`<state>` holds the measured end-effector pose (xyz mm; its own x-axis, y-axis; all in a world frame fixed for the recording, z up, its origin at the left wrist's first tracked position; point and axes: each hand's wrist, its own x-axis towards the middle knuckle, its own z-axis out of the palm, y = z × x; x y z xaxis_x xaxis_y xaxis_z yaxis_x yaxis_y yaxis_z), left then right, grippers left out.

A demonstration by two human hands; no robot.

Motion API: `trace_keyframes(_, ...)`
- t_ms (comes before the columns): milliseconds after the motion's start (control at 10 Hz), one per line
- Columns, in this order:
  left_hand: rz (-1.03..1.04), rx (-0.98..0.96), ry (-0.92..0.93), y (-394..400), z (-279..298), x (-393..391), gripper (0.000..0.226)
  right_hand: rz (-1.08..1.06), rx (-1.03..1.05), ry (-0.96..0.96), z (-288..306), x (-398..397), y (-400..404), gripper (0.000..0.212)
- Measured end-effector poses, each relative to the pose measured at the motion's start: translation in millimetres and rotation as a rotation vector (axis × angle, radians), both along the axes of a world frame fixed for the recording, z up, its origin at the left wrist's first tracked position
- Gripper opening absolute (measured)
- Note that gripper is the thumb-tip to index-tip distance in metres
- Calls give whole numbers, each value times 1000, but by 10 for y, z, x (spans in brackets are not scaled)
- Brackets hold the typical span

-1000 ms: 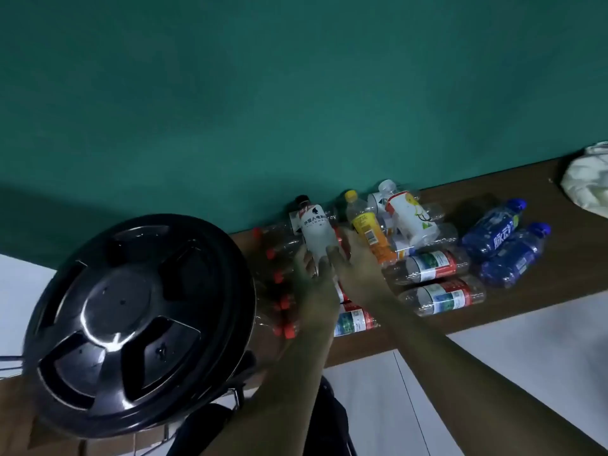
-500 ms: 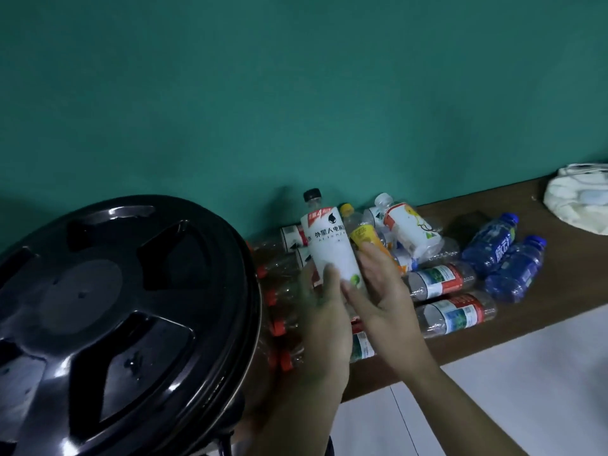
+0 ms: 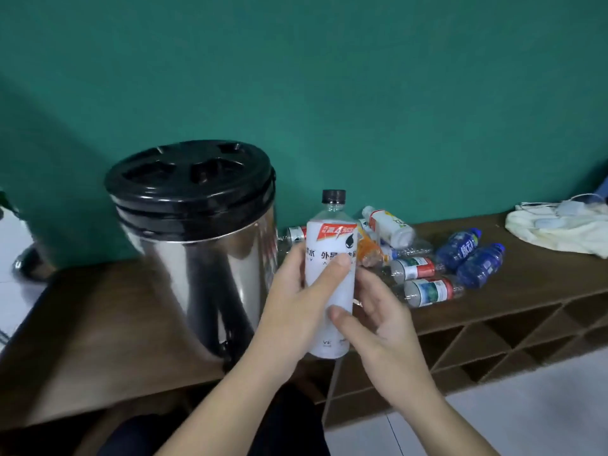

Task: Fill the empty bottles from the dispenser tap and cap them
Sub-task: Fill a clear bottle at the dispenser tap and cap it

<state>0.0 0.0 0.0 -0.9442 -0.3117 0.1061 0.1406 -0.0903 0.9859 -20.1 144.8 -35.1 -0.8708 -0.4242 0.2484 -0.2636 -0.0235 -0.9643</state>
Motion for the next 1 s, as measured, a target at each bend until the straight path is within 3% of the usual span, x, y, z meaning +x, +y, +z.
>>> trace_keyframes(200, 59, -55, 66, -89, -21, 1001, 43, 19, 142, 209, 192, 554, 79, 26)
trace_keyframes(400, 119, -125, 96, -236, -256, 1466, 37, -32, 276, 458, 539, 713, -218, 64)
trace_keyframes(600, 142, -240, 62, -309, -382, 1689, 51, -69, 552, 686, 920, 606, -667, 86)
trace_keyframes(800, 157, -325, 69, -388, -466, 1746, 60, 32, 921, 762, 1089, 639, -798, 77)
trace_keyframes(900, -58, -259, 118, -543, -489, 1779, 49, 139, 915, 1032, 1096, 646, -716, 69)
trace_keyframes(1000, -386, -54, 105, -663, -516, 1815, 55, 349, 824, 1141, 1154, 624, -509, 54)
